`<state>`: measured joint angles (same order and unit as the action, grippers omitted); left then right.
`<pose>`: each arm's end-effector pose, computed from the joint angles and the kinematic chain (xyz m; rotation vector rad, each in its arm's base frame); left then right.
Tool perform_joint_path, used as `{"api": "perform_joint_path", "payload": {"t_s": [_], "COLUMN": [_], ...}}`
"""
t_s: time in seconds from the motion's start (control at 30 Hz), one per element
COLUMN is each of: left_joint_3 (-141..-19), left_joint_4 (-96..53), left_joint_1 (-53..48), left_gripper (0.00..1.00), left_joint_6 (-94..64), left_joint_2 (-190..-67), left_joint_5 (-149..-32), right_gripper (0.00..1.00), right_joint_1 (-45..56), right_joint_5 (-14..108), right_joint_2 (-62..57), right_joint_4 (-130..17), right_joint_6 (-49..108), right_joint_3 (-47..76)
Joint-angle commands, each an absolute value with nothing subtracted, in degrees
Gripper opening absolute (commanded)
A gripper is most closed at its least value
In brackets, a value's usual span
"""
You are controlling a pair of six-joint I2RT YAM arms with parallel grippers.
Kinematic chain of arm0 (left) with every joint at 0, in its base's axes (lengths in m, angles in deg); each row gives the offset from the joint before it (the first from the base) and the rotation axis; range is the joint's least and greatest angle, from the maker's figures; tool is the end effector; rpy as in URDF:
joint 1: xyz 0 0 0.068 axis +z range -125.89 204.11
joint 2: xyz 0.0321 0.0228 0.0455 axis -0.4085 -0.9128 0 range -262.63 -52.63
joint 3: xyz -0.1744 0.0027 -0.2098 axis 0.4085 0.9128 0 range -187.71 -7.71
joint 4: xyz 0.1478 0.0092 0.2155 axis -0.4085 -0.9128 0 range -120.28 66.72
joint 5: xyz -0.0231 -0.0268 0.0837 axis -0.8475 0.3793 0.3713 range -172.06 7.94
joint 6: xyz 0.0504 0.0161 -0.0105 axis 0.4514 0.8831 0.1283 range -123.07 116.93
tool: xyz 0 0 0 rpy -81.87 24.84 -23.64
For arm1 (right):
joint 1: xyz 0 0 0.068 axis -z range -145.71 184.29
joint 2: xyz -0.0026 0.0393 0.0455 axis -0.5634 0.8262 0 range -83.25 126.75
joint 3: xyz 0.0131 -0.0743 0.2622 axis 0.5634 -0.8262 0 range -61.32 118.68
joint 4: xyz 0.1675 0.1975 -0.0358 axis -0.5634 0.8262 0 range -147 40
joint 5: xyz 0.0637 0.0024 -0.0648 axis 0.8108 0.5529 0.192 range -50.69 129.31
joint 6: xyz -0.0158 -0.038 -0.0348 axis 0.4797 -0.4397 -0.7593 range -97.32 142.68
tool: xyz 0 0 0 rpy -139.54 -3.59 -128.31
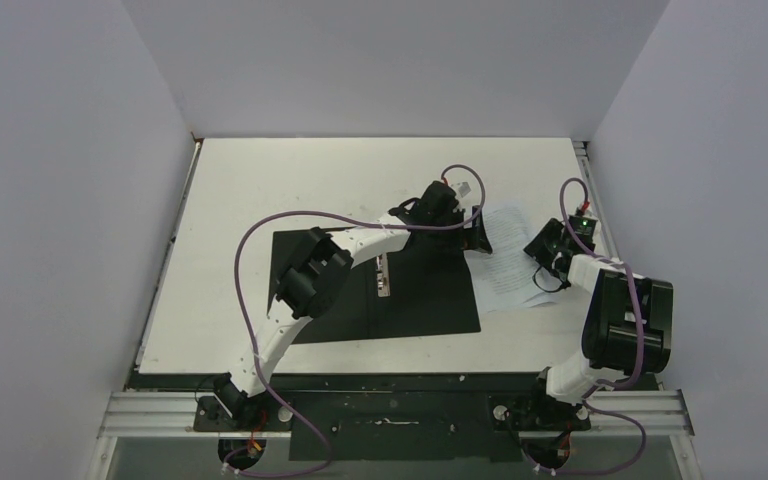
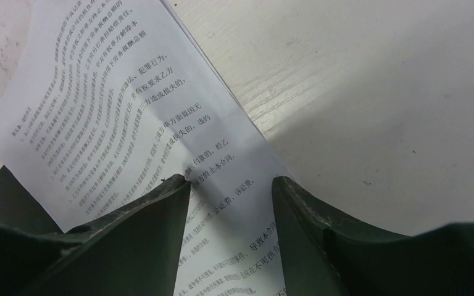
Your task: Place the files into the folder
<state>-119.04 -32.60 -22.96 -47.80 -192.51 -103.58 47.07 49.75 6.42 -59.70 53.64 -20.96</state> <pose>0.3653 -0.4118 0.1534 0.2828 2.4884 -1.2059 0.2926 -0.0596 0.1518 0.8117 2.2566 0.3669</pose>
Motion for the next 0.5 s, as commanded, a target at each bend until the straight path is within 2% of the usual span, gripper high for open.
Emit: {"api": "perform_joint_path", "payload": {"t_s": [0.0, 0.13, 0.47], "left_joint_3": [-120.06, -119.8, -118.89], "left_joint_4": [-34.19, -33.81, -32.67], "left_joint_1": [-22.82, -22.82, -22.87], "left_gripper": [0.87, 0.87, 0.87], "left_joint_6": [-46.8, -47.03, -47.98], "left_joint_2": [-194.53, -194.51, -194.77], "left_joint_5": [-103.5, -103.57, -103.75], "right_gripper": [0.48, 0.34, 0.17], "right_joint_1": [47.04, 46.75, 46.42], "right_joint_5": [50.69, 50.12, 47.33], "right_joint_2": [4.62, 3.26, -1.91], "right_joint_4": [-59.02, -57.58, -53.53], "right_joint_6": [54.07, 53.82, 53.1], "right_joint_3": [-20.86, -20.14, -18.6]}}
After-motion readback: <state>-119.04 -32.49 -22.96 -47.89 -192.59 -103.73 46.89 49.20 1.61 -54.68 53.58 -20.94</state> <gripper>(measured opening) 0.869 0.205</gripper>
